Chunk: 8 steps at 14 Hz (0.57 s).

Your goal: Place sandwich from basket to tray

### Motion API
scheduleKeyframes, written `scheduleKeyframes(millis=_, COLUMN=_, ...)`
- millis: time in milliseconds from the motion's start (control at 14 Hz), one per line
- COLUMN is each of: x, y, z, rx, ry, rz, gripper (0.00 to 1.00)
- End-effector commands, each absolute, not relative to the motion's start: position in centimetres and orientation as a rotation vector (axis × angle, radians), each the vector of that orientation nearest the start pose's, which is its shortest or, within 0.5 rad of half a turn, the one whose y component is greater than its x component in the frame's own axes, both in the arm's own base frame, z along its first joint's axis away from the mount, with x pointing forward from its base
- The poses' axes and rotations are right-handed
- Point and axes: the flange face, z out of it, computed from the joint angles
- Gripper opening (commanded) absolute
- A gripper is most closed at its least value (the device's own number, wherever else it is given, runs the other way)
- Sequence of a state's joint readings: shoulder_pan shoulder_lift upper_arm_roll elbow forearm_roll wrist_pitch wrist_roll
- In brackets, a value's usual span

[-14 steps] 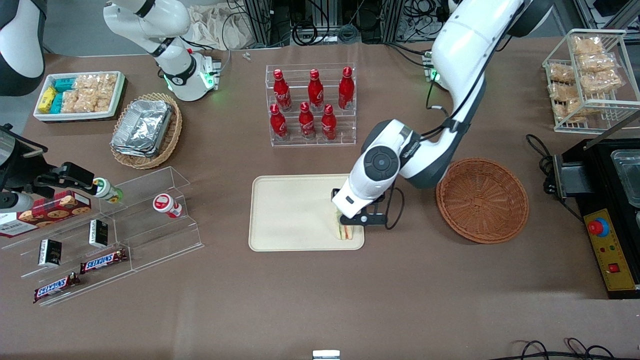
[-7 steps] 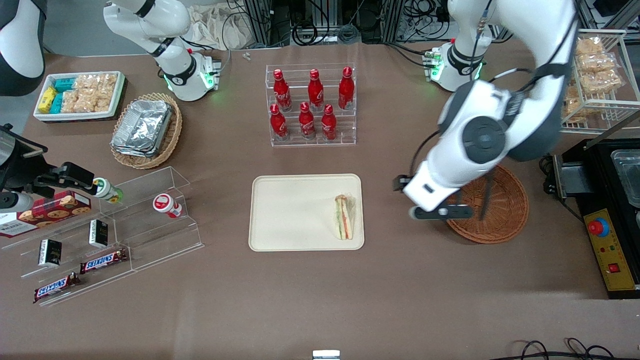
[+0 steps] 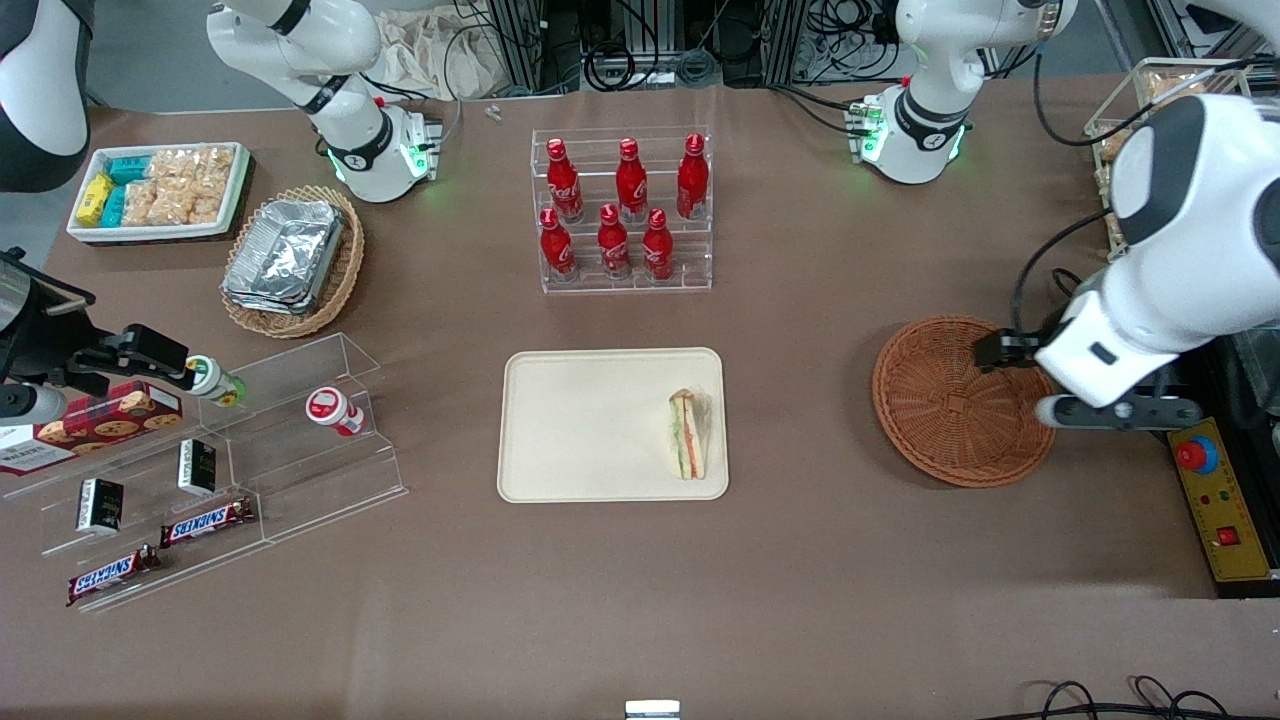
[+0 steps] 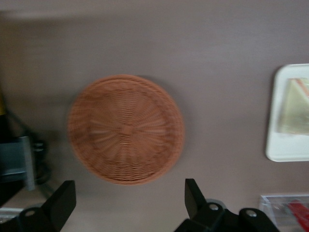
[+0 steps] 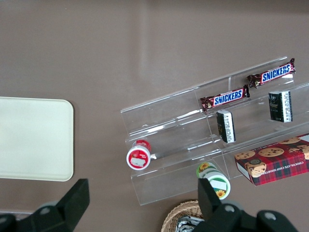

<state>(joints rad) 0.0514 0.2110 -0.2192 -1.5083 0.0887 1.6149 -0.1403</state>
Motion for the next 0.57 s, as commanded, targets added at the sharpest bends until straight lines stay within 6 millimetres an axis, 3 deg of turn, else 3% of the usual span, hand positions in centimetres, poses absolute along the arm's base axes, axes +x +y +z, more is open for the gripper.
scheduleKeyframes(millis=0, x=60.7, y=-5.7, z=56.0, rx=-3.038, ry=0.002, rz=0.097, gripper=1.00)
scheduleKeyframes(millis=214, x=60.7, y=-2.0, z=57.0, rx=-3.049, ry=0.090, rz=0.116, gripper=1.00)
scheduleKeyframes(millis=500, x=60.7, y=-1.1, z=57.6, rx=-3.047, ry=0.085, rz=0.125, gripper=1.00)
